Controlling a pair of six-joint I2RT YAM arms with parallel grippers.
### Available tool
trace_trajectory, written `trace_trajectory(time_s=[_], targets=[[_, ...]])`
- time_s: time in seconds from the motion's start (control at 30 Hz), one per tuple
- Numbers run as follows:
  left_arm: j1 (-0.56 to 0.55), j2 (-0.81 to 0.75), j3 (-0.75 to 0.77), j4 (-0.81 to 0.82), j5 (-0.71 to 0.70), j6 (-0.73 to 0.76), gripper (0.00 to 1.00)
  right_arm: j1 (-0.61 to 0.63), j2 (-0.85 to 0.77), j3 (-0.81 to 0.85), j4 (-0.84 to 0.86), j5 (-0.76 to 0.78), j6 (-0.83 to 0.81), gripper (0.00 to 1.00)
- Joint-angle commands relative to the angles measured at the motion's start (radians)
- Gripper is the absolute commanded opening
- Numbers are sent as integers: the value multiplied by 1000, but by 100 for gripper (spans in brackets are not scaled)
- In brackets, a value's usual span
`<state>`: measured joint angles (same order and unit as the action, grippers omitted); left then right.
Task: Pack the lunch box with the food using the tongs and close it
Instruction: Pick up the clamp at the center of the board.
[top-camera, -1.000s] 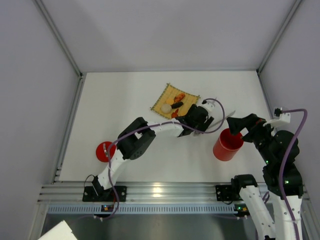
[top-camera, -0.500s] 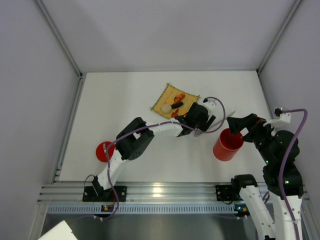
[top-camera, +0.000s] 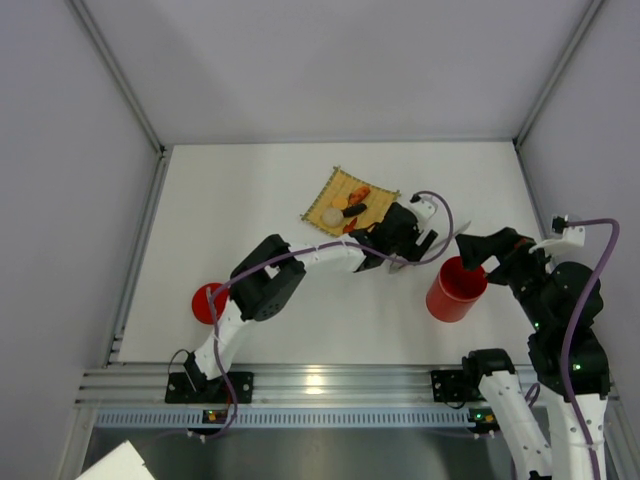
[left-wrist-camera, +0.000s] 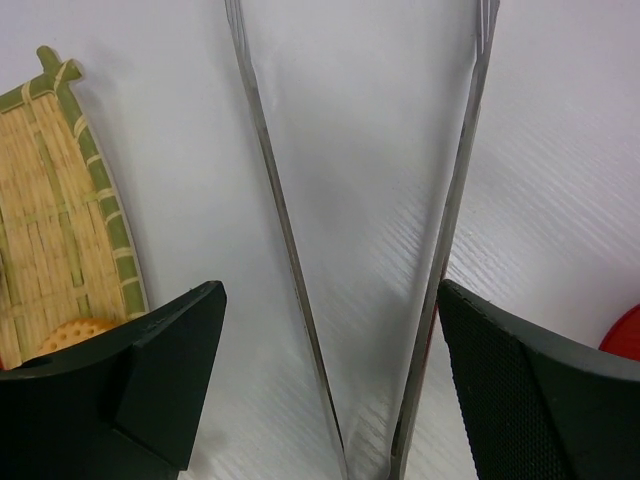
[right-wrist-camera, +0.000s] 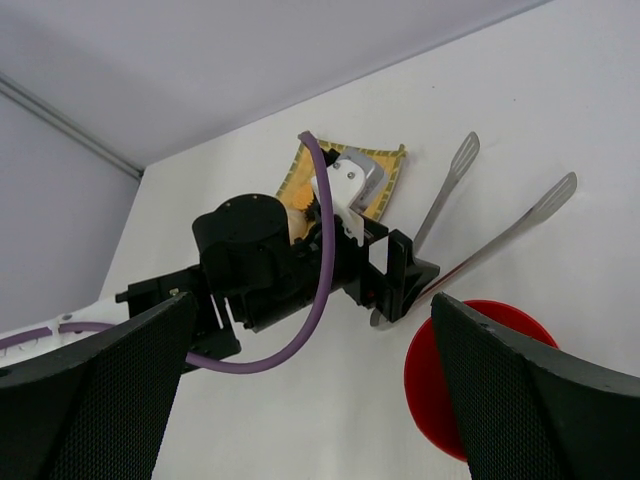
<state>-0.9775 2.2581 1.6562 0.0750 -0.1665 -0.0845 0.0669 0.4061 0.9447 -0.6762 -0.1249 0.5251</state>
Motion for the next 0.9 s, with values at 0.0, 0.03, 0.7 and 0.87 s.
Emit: trace_trajectory(time_s=[0.0,0.03,0.7,0.87], targets=[[-4,6,50,34,25,-18,92,-12,-3,42,-17,10,-13,100],[-4,12,60,32,25,-18,92,-12,-3,42,-20,13,-13,99],[-6,153,145,-6,25,-49,89,-13,3,49,-39,37,-34,100],[-7,164,140,-11,35,-43,83,-12,0,42,-34,34,-30,99]])
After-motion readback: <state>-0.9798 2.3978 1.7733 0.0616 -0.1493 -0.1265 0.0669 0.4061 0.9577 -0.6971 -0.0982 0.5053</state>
